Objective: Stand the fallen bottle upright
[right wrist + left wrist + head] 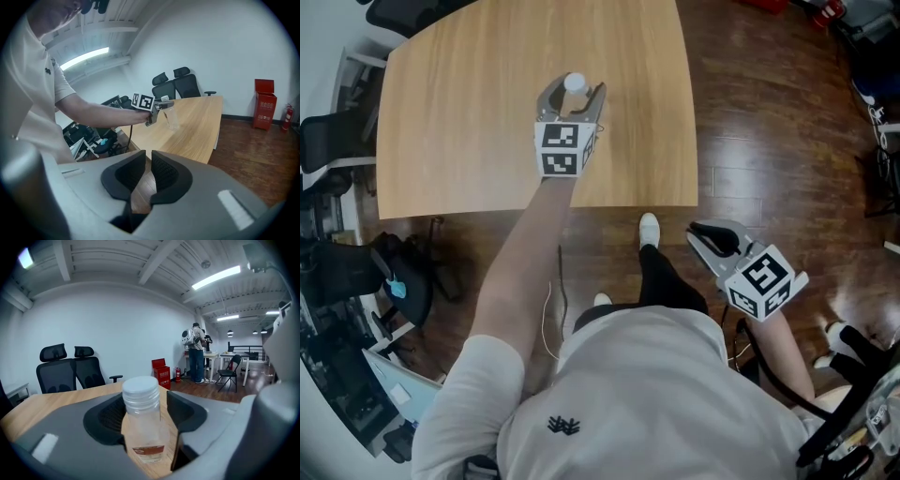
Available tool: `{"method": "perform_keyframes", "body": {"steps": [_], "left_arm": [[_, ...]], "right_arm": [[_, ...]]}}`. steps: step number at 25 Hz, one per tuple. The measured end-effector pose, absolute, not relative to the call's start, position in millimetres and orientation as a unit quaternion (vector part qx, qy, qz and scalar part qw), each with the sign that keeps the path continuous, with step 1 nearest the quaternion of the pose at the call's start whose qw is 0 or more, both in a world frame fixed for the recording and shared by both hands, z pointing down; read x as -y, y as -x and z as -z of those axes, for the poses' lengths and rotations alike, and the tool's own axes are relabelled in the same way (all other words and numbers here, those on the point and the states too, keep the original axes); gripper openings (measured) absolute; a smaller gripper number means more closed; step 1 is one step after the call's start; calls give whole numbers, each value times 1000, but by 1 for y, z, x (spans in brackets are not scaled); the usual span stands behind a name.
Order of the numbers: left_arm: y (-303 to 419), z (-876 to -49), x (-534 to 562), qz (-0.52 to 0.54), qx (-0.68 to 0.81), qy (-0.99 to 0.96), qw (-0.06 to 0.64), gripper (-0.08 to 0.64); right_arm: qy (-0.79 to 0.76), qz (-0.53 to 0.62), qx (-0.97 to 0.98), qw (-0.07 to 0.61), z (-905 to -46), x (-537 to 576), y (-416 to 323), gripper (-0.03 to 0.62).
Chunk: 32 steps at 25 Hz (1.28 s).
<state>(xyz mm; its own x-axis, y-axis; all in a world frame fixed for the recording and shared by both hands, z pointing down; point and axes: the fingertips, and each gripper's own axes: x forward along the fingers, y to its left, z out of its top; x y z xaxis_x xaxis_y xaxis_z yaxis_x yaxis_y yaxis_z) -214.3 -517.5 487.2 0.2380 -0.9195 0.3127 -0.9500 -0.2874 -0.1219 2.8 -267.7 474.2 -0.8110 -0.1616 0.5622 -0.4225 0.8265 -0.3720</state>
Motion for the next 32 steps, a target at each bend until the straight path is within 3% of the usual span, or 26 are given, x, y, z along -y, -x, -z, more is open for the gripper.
{"method": "perform_keyframes", "body": {"steps": [2,9,14,21,32], "left_arm": [[213,-483,517,-163,589,-790,39,329],[239,-447,464,-144,604,-783,-3,373],[279,-402,354,-96,613,-784,-25,370],[290,-361,158,-46,549,-835,5,364],[227,-364,-24,-40,458,-886,54,345]], "right_arm": [[-173,-245,918,258,-472,268,-3,48],[-216,-216,922,239,-463,254,3,104],[-229,-155,937,212,-447,225,25,123],[-274,-116,934,198,-408,118,35,132],[-282,-99,936,186,-370,-23,20,133]]}}
